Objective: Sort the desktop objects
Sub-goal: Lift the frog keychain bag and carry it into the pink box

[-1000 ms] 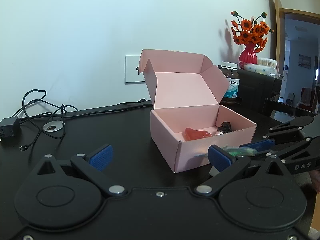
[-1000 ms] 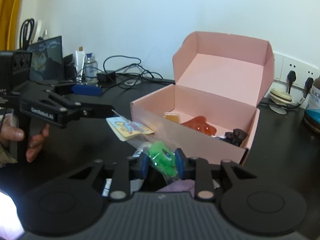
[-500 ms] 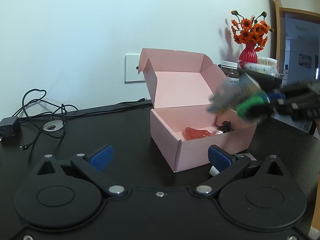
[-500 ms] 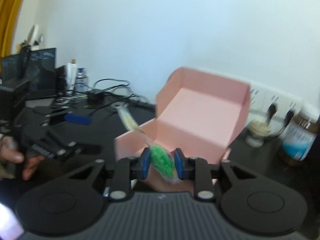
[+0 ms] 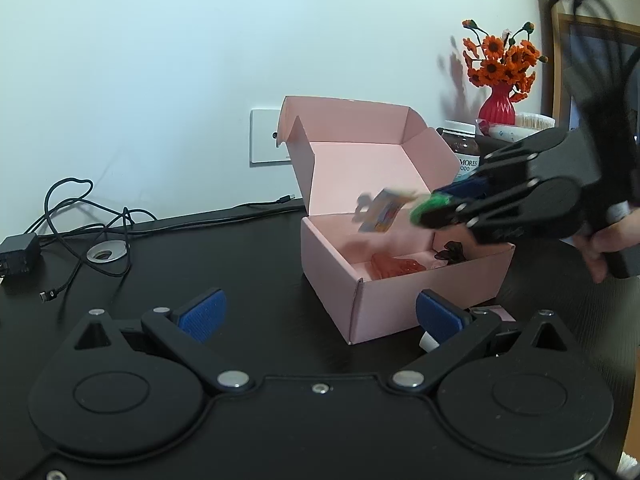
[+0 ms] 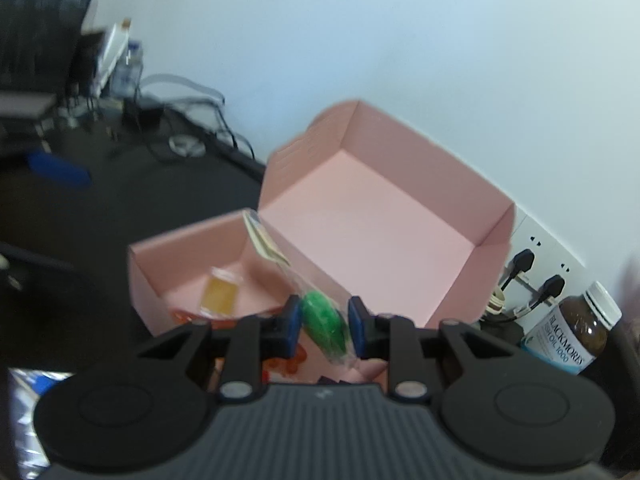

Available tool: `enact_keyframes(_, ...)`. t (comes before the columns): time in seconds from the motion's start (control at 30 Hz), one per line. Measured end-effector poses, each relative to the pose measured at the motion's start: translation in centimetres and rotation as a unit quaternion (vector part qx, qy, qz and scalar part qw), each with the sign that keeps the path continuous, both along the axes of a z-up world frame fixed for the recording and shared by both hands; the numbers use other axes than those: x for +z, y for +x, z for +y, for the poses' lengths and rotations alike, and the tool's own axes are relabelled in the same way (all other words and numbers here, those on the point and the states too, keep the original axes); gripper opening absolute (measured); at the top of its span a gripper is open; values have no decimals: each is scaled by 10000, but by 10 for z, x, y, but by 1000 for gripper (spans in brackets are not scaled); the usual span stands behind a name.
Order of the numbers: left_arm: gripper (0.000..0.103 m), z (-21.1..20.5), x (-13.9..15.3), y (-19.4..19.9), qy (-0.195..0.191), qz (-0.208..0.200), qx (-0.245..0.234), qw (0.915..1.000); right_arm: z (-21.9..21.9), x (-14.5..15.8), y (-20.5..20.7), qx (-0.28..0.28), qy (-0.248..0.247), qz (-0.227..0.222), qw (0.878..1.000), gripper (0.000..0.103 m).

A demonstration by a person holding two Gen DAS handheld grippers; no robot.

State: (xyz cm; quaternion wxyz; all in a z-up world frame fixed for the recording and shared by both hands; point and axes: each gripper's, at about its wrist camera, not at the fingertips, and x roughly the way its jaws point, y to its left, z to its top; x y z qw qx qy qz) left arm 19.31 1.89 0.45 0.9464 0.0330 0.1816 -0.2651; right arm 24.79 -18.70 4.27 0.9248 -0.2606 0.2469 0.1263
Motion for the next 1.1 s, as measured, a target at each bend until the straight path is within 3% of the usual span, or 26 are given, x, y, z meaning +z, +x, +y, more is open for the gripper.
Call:
enact_keyframes(0.23, 103, 0, 0, 1, -6, 32, -6, 10000, 5, -12, 14, 93, -310, 299, 9990, 24)
enact_keyframes(0.67, 103, 2, 0, 2, -38, 80, 13, 10000, -11, -11, 45, 284, 153, 1420, 9893, 24)
enact_keyframes(1.0, 103, 2, -1, 3, -42, 115, 16, 9999, -17, -13, 49, 290, 298, 1609, 9861, 27)
enact_keyframes(1.1, 103, 2, -1, 3, -39, 114, 18, 9999, -18, -11, 50, 309, 292, 1612, 9860, 34)
